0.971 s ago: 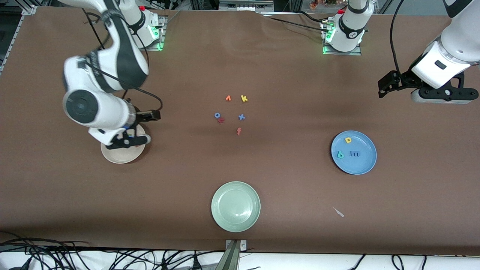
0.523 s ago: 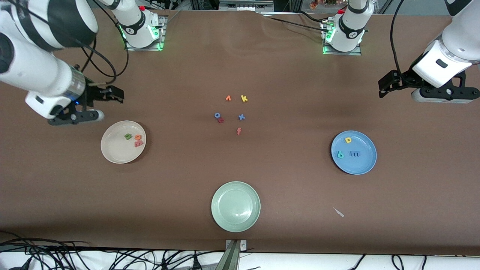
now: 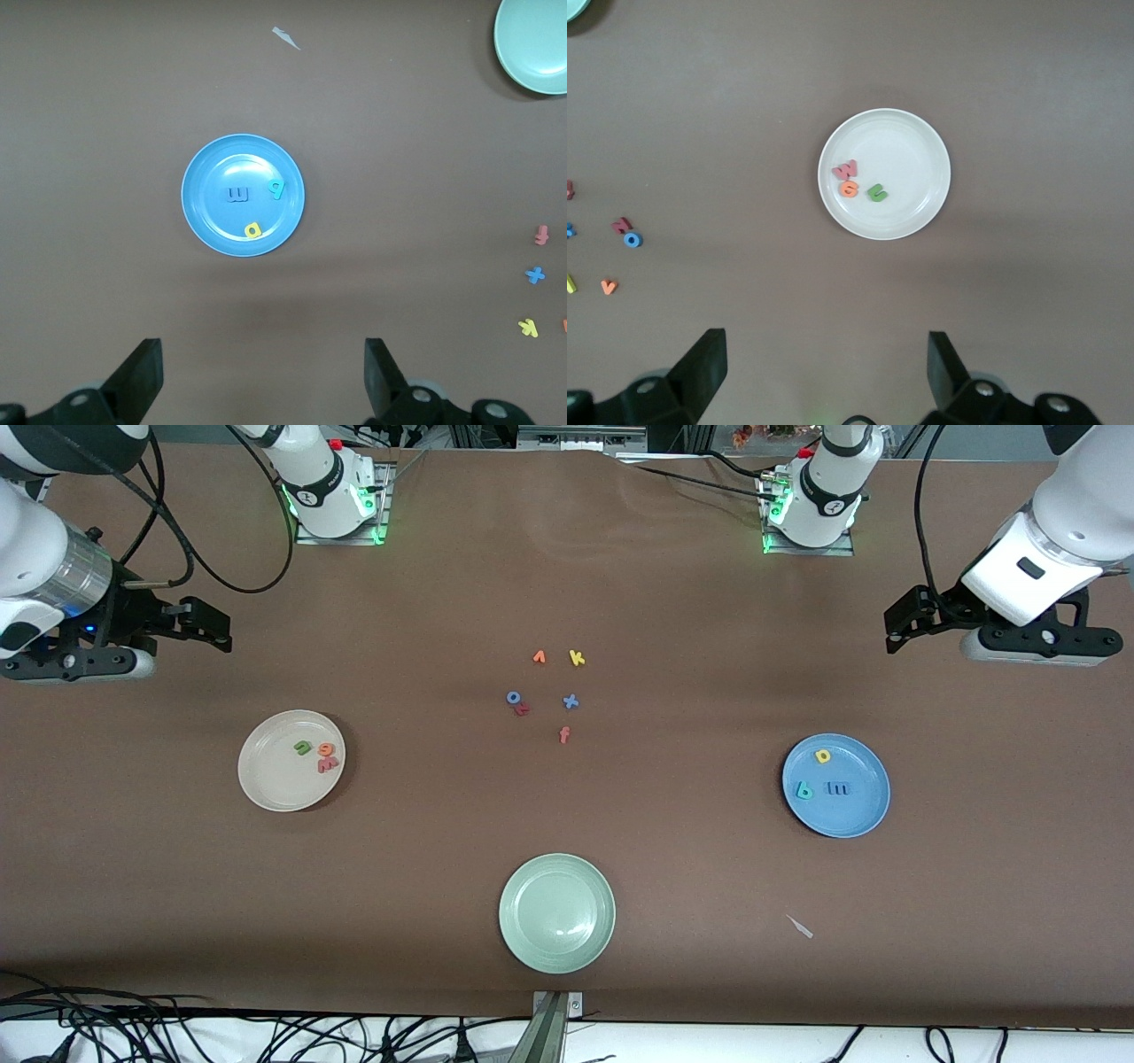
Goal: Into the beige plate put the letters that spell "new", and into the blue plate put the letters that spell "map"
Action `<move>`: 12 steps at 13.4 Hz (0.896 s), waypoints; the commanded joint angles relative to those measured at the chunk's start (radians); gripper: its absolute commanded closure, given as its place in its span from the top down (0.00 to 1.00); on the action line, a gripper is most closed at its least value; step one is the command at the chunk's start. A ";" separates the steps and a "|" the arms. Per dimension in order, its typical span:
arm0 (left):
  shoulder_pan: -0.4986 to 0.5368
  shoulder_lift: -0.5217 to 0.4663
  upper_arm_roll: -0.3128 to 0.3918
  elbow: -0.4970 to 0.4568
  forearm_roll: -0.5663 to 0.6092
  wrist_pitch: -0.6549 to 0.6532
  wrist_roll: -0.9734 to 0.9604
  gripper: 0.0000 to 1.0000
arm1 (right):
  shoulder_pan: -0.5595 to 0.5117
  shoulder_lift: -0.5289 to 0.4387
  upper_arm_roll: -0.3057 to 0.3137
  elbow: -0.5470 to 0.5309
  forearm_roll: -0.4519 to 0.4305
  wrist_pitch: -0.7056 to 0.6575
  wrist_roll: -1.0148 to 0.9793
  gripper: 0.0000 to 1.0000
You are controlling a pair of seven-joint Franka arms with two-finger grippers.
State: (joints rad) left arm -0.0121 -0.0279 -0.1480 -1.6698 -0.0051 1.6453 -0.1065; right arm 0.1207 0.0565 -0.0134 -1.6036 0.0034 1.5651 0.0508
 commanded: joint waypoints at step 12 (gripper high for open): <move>0.006 0.014 -0.001 0.035 -0.027 -0.059 -0.002 1.00 | -0.045 -0.023 -0.003 -0.059 -0.016 0.112 -0.069 1.00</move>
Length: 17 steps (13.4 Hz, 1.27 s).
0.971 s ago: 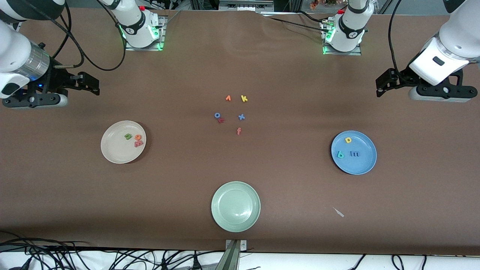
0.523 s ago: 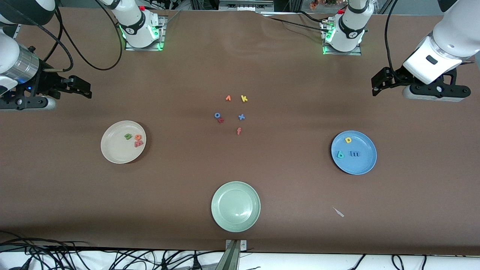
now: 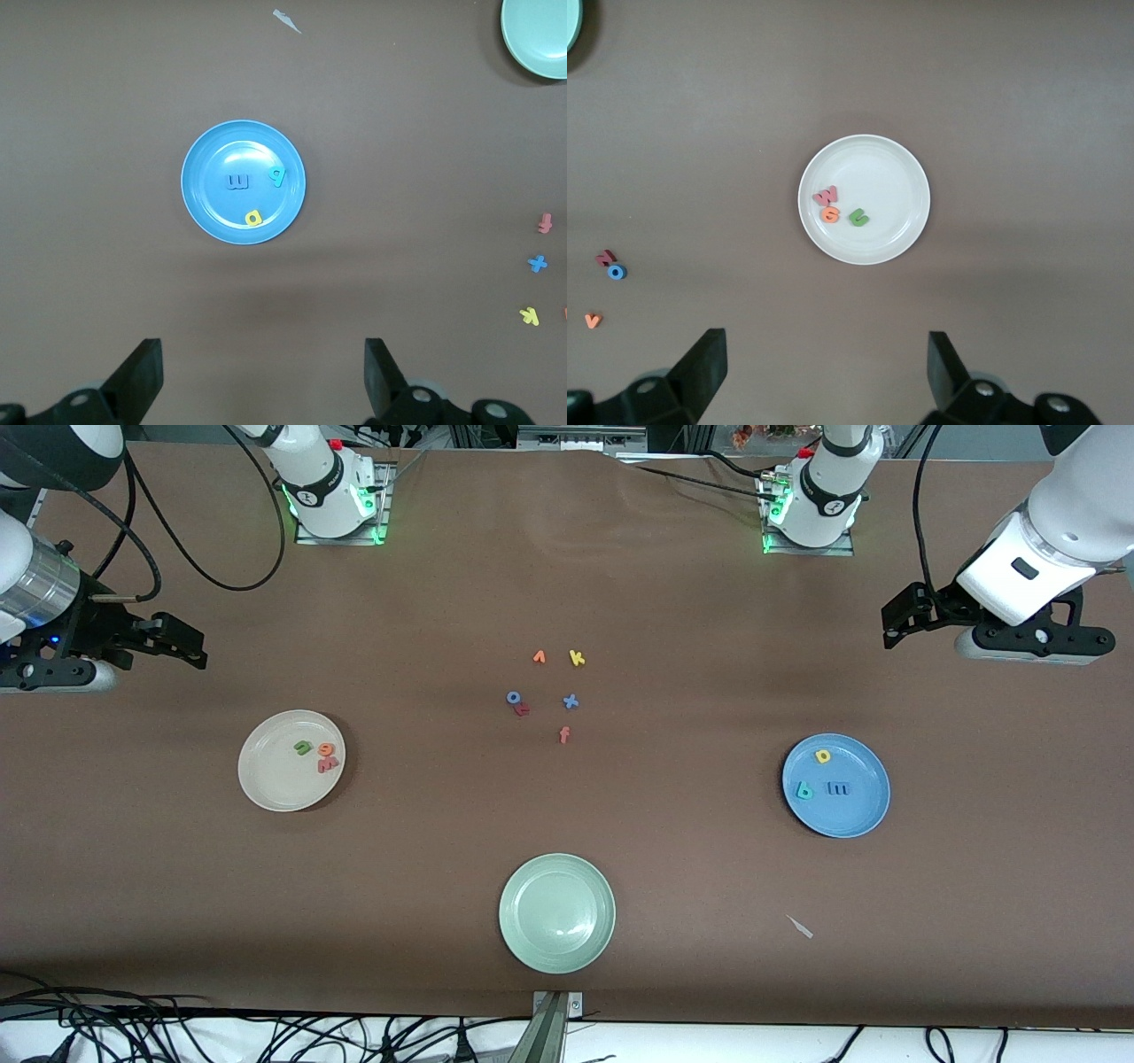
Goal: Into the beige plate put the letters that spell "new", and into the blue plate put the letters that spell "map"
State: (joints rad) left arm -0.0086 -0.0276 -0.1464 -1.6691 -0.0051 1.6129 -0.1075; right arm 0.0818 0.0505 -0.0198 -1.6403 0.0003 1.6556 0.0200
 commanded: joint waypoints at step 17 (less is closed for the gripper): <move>0.009 0.017 -0.041 0.037 -0.015 -0.010 -0.001 1.00 | -0.004 -0.001 -0.002 -0.019 -0.008 0.015 -0.023 1.00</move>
